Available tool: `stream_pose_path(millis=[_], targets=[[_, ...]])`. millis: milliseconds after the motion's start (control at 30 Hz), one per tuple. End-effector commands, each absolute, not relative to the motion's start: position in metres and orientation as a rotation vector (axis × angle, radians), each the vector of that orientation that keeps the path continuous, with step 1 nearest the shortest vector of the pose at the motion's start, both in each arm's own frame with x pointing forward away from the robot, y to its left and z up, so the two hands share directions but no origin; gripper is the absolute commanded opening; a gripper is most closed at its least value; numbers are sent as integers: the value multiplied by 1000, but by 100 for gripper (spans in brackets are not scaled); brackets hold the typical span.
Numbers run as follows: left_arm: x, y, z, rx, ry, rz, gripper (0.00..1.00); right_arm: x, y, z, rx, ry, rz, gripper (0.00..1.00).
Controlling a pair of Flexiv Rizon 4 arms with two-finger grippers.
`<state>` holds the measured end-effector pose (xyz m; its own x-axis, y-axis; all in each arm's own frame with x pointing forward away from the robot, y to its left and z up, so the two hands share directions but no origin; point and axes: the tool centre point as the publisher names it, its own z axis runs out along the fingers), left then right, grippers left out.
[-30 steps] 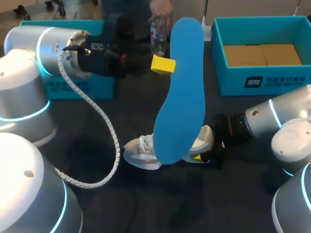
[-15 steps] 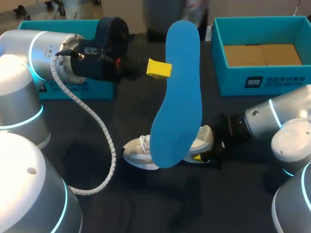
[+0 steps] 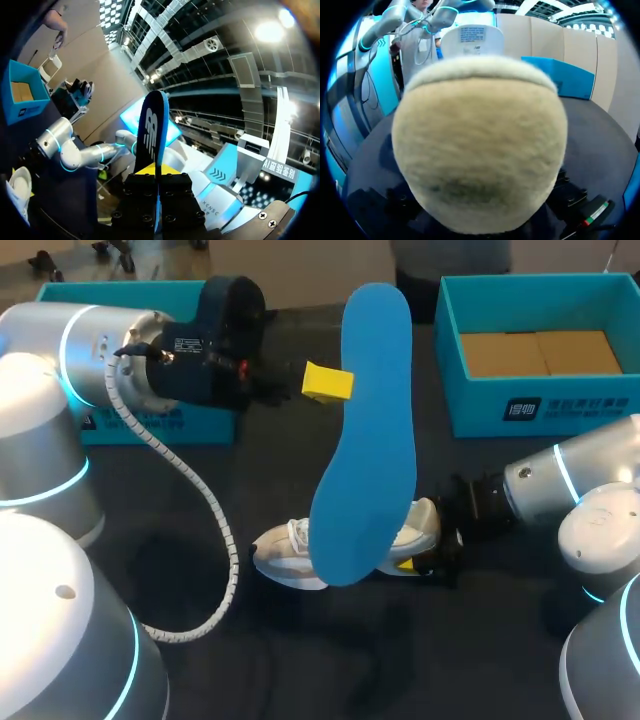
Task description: Take the shoe out of the shoebox, open the shoe tongue, remove and reinsert the insole, then place the shoe into the shoebox
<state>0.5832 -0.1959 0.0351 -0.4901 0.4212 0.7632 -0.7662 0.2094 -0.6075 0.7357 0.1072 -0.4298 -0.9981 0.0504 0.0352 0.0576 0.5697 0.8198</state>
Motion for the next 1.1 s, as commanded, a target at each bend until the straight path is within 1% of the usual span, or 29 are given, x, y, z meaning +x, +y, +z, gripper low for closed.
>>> stream_pose_path(millis=[33,500,833,1100], targets=[[582,-196,34,346,-1478,1494,0,737,109,-432,-97,-2779,-1445,100],[582,-196,34,346,-1478,1494,0,737,99,-407,-95,-2856,-1291,100],[582,-196,34,346,-1478,1494,0,732,89,-406,-116,-2874,-1197,100],[582,-196,34,346,-1478,1494,0,729,84,-381,-84,-2943,-1056,100]])
